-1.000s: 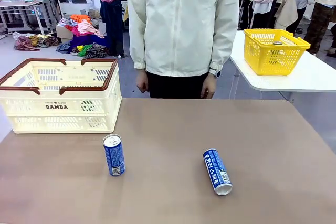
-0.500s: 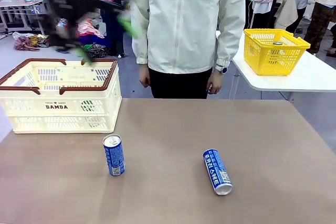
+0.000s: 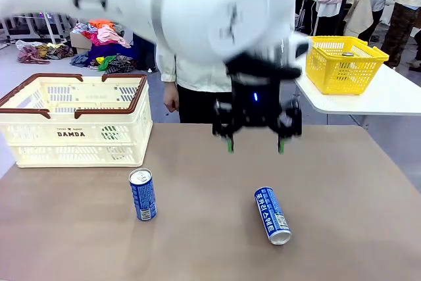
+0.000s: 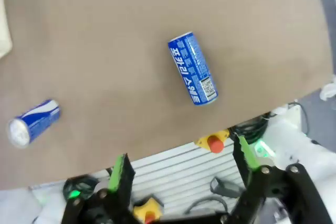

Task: Place the drinks into the Shopping basket.
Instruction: Pick up one drink and place it into the Shopping basket.

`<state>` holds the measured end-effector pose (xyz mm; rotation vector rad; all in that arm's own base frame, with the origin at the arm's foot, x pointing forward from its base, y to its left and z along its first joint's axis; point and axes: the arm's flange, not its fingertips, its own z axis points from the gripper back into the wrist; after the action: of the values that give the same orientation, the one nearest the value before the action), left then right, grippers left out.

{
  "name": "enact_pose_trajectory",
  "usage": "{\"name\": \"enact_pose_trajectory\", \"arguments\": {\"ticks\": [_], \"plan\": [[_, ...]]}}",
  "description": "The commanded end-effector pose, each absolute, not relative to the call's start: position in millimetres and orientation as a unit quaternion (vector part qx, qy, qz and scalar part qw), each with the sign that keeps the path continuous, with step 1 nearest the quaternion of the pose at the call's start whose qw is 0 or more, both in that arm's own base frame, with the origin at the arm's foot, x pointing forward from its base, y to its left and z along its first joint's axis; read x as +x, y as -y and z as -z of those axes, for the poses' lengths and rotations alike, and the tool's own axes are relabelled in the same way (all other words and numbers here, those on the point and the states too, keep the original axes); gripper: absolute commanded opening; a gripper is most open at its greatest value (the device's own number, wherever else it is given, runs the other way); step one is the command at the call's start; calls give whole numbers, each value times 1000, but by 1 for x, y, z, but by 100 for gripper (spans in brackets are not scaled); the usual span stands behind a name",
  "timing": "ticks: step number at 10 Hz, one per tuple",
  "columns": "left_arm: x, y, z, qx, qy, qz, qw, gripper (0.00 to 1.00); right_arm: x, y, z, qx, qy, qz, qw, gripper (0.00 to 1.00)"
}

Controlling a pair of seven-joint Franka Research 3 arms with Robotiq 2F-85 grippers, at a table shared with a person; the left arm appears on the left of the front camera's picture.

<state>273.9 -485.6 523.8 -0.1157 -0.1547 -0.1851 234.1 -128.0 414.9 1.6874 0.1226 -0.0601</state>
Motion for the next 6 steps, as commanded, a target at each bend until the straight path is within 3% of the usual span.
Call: {"name": "enact_pose_trajectory", "arguments": {"ticks": [1, 3, 6], "plan": [[312, 516, -468, -71, 51, 64, 994, 100, 236, 127, -421, 750, -60, 35, 658, 100], [321, 536, -408, -74, 36, 83, 993, 100, 236, 127, -421, 750, -60, 35, 658, 100], [326, 564, -365, -76, 11, 78, 994, 100, 236, 127, -421, 750, -60, 35, 658, 100]]}}
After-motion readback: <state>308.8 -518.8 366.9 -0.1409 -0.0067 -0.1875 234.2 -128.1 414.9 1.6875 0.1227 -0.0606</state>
